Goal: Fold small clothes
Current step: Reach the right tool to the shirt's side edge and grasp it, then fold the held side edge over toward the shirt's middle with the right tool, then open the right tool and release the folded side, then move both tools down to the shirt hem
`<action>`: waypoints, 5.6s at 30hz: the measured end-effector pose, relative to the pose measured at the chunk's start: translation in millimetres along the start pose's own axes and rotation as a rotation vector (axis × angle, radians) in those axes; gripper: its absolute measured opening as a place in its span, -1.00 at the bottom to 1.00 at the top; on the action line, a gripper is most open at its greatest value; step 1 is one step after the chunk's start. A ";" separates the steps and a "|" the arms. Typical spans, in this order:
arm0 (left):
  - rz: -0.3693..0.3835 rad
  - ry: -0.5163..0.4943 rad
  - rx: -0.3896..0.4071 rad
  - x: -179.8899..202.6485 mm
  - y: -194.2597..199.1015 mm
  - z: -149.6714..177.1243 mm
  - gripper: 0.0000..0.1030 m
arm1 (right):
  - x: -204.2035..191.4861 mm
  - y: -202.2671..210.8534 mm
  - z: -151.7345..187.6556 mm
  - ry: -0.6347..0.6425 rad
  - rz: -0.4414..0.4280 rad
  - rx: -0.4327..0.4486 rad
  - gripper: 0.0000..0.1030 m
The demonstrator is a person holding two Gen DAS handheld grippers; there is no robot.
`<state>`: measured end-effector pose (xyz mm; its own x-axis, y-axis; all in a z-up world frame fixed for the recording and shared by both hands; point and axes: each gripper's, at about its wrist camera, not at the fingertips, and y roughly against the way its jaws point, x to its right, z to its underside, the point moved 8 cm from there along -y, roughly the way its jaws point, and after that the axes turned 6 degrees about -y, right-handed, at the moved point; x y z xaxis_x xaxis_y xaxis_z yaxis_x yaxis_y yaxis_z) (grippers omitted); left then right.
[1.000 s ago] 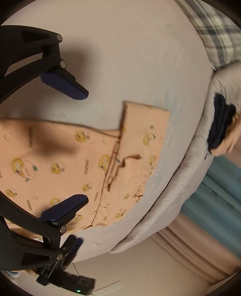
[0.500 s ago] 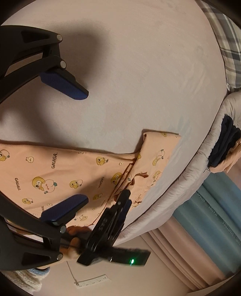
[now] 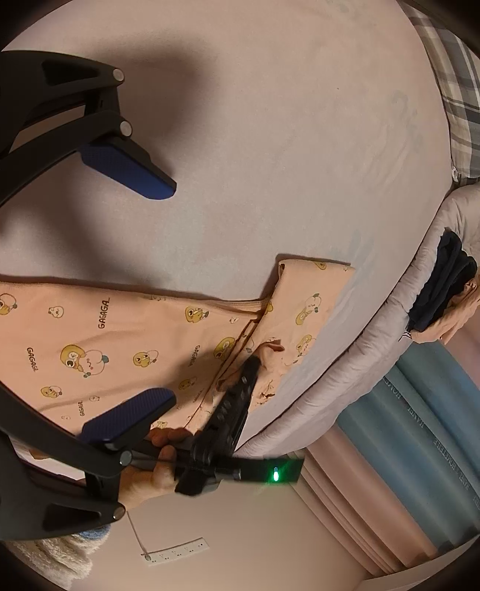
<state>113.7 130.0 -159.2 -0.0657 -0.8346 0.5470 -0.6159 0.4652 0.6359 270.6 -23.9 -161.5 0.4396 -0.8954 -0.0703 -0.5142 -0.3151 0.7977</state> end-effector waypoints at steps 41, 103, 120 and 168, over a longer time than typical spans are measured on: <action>0.063 -0.097 -0.076 68.7 -27.8 -0.3 0.98 | 233.4 98.0 113.0 -0.877 0.102 0.140 -0.77; -0.101 -0.113 -0.139 46.6 -125.8 -64.8 0.53 | 207.7 123.4 129.2 -0.589 0.118 0.114 -0.78; -0.035 -0.004 -0.110 24.1 -28.1 20.5 0.67 | 173.6 187.9 190.2 -0.638 0.031 0.119 -0.15; 0.187 0.055 -0.221 38.4 11.9 99.3 0.77 | 128.5 180.7 271.8 -0.686 -0.185 -0.085 -0.14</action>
<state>25.9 74.2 -184.7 -0.1157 -0.7136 0.6909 -0.4111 0.6676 0.6207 34.0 -281.4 -189.3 -0.0622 -0.8343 -0.5478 -0.4044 -0.4807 0.7781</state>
